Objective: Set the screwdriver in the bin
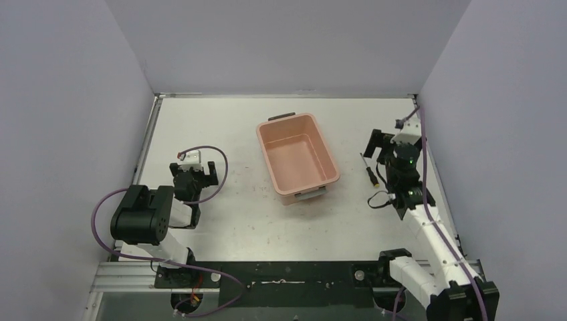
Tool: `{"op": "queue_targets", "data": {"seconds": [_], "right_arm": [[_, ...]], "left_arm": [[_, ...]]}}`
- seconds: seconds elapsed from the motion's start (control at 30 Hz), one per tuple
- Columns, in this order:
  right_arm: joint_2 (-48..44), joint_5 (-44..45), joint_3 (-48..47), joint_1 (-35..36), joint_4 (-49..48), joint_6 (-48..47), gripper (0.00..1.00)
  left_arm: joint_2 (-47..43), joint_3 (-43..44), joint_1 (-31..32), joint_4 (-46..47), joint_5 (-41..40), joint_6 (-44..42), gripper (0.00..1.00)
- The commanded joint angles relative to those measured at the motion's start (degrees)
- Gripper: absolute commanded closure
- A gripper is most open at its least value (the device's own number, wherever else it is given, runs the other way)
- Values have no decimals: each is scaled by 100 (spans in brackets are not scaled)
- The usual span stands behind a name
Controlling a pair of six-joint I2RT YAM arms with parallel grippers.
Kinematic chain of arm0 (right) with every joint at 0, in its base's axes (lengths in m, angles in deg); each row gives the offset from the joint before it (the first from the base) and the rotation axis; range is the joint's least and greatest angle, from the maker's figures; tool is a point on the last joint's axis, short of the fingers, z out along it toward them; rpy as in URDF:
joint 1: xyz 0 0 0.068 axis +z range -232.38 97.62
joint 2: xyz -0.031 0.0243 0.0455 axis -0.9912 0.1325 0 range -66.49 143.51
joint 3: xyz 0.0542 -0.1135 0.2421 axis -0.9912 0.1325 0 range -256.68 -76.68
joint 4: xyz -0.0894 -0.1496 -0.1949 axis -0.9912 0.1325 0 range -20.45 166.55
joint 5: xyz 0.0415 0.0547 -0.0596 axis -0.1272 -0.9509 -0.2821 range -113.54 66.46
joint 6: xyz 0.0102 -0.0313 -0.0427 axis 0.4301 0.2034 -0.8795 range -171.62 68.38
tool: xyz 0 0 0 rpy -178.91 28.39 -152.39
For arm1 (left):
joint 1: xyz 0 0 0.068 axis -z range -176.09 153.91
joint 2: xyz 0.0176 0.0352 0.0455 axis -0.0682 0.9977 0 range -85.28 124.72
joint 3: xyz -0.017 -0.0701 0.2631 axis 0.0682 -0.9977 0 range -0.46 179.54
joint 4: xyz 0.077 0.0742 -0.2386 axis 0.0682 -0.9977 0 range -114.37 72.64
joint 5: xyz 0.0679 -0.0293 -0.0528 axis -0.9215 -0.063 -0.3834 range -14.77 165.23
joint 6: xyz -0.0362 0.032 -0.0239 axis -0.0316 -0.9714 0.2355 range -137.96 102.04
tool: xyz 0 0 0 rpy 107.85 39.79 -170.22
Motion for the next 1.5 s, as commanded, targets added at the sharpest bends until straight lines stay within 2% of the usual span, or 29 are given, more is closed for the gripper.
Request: {"op": "queue_targets", "data": {"seconds": [0.0,0.1,0.2,0.5,0.63,0.73,0.8,0.87,0.9,1.0,1.17,1.3,1.47], "right_arm": [[1271,-32,-1504,-119,1438,-381,0],[2220,-267,-2305,-303,2195,-486,0],[3007,-796,-2696,-516,2563,-554,0],[4893,-1067,-2878,-586,2584,-742,0],[5186,-1067,-2722,-586,2515,-744,4],[5310,-1067,-2584,-616,2456,-713,13],[5374,-1191,-2537,-650,2486,-708,28],[5401,-1330,-2553,-673,2620,-699,52],[5378,-1390,-2569,-673,2691,-699,69],[5155,-1536,-2647,-666,2916,-689,100],[4510,-1519,-3220,-665,3695,-614,100],[4035,-1379,-4063,-664,4567,-527,100],[3870,-1131,-5205,-660,5521,-400,100]], "left_arm": [[-18,146,-28,335,-11,-39,3],[-20,142,-28,331,-21,-31,3],[-17,140,-28,335,-13,-40,3],[-17,140,-28,337,-12,-31,3],[-21,140,-28,336,-11,-39,3],[-22,144,-28,334,-16,-38,3],[-21,140,-28,333,-12,-38,3],[-15,140,-28,337,-11,-37,3],[-21,140,-28,338,-11,-33,3],[-22,140,-28,333,-11,-31,3],[-22,140,-28,335,-12,-37,3],[-18,140,-28,337,-12,-31,3],[-16,140,-28,335,-12,-34,3]]}}
